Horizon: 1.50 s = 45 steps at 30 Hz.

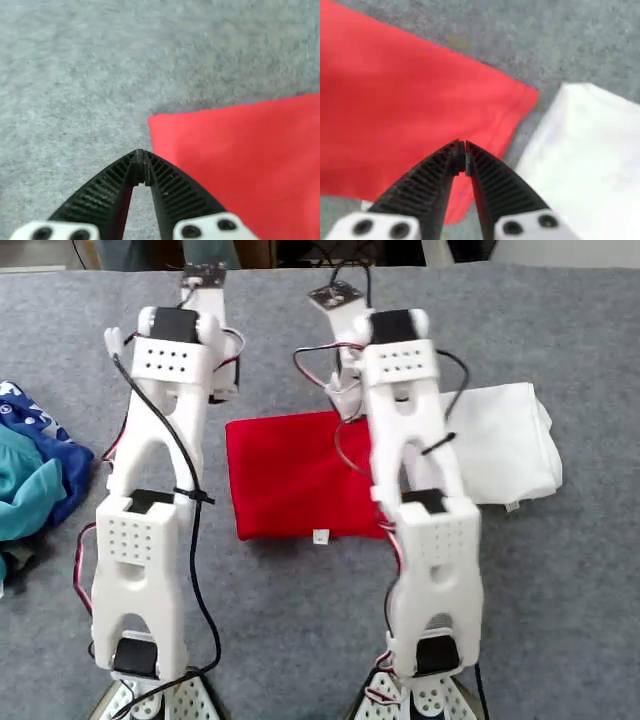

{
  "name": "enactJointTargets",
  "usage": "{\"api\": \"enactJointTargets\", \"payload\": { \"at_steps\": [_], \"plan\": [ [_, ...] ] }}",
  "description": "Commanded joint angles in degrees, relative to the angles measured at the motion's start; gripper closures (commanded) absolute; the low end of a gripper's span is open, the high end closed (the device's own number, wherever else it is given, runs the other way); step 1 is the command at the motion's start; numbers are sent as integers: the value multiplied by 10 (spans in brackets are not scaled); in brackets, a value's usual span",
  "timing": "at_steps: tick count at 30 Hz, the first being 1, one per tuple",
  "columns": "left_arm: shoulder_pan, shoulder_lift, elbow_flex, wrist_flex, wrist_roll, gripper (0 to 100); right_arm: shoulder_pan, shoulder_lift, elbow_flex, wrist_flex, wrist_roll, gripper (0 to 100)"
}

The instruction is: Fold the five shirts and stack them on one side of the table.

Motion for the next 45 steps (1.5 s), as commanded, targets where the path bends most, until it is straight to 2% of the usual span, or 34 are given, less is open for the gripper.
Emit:
{"api": "enactJointTargets", "payload": {
  "at_steps": [1,5,14,18,25,33,36,41,45],
  "plan": [
    [19,-4,-15,11,0,970,31,-128,125,5,51,984],
    [30,11,2,-6,13,970,34,-225,288,-16,90,984],
    [30,75,5,-25,32,970,32,-355,581,-207,87,984],
    [21,127,1,-71,40,970,32,-358,664,-289,88,984],
    [-6,182,0,-98,55,970,36,-313,775,-411,91,984],
    [-22,183,0,-105,24,970,37,-291,781,-413,122,984],
    [-21,179,-7,-98,15,970,33,-303,759,-368,139,984],
    [-16,120,-133,11,9,970,37,-416,714,-293,166,984],
    [-21,75,-167,23,-7,971,33,-511,691,-301,167,984]
  ]
}}
